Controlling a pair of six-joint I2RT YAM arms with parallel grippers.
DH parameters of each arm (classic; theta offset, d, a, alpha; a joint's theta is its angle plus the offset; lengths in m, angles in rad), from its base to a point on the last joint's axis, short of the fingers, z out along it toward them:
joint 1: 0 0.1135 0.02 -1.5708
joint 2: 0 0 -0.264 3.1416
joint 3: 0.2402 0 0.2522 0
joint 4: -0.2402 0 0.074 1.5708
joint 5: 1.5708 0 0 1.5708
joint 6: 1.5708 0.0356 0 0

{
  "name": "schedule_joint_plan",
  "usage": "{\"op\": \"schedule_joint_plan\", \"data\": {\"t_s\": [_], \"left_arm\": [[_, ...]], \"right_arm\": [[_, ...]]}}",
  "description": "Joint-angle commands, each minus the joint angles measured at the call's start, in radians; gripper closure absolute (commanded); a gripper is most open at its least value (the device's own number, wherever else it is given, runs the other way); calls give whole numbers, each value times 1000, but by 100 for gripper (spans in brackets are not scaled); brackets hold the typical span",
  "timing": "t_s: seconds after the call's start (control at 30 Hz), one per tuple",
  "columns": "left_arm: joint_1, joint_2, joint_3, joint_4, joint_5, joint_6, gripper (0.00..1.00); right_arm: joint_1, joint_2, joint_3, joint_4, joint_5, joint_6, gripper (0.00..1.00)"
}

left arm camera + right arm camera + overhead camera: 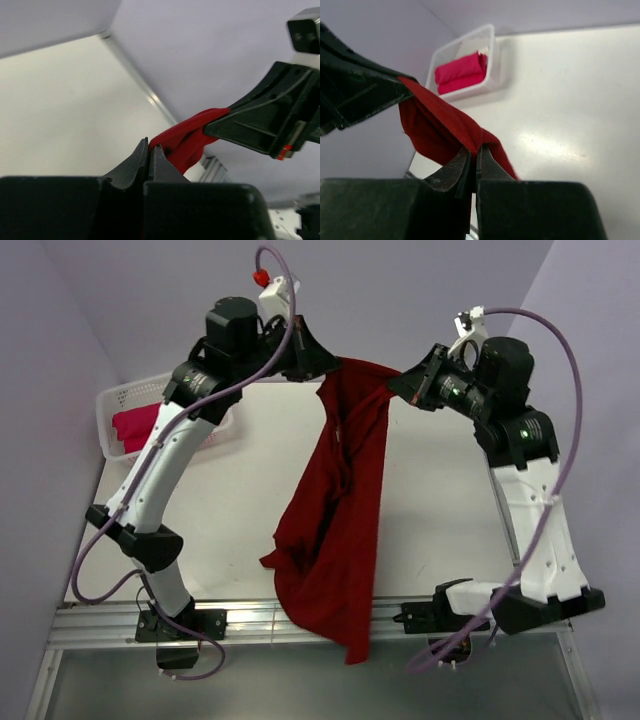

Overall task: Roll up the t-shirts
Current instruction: Flatten the tshirt

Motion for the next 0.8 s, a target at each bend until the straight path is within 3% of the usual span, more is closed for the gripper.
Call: {"op": "schedule_joint_plan", "data": {"t_s": [0.0, 0.03, 0.07, 0.13, 0.17, 0.23, 0.37, 0.47, 0.6, 0.77], "left_arm": [[68, -53, -19, -9, -367, 38, 100], [82, -56, -40, -43, -404, 18, 100], [97, -56, -60, -66, -423, 0, 100], [169, -72, -159, -84, -395, -60, 100], [198, -79, -199, -83, -380, -79, 100], [266, -108, -326, -65, -352, -89, 100], [301, -120, -492, 30, -340, -50, 100], [310, -77, -560, 57, -318, -28, 100], [310, -24, -554, 67, -295, -13, 100], [310, -8, -514, 55, -286, -2, 100]], "right_arm": [[-87, 114, 11, 2, -46, 38, 100], [-76, 154, 25, -7, -94, 36, 94], [-73, 189, 49, -36, -99, 30, 73], [-56, 243, 39, -50, -91, 16, 59], [-33, 239, -19, -38, -64, 1, 44], [-6, 185, -111, -11, -30, -14, 27], [19, 56, -517, 109, -7, -14, 25], [21, -23, -724, 153, 48, -25, 25], [21, -24, -805, 151, 195, -30, 25], [17, 99, -768, 158, 159, 10, 30]]}}
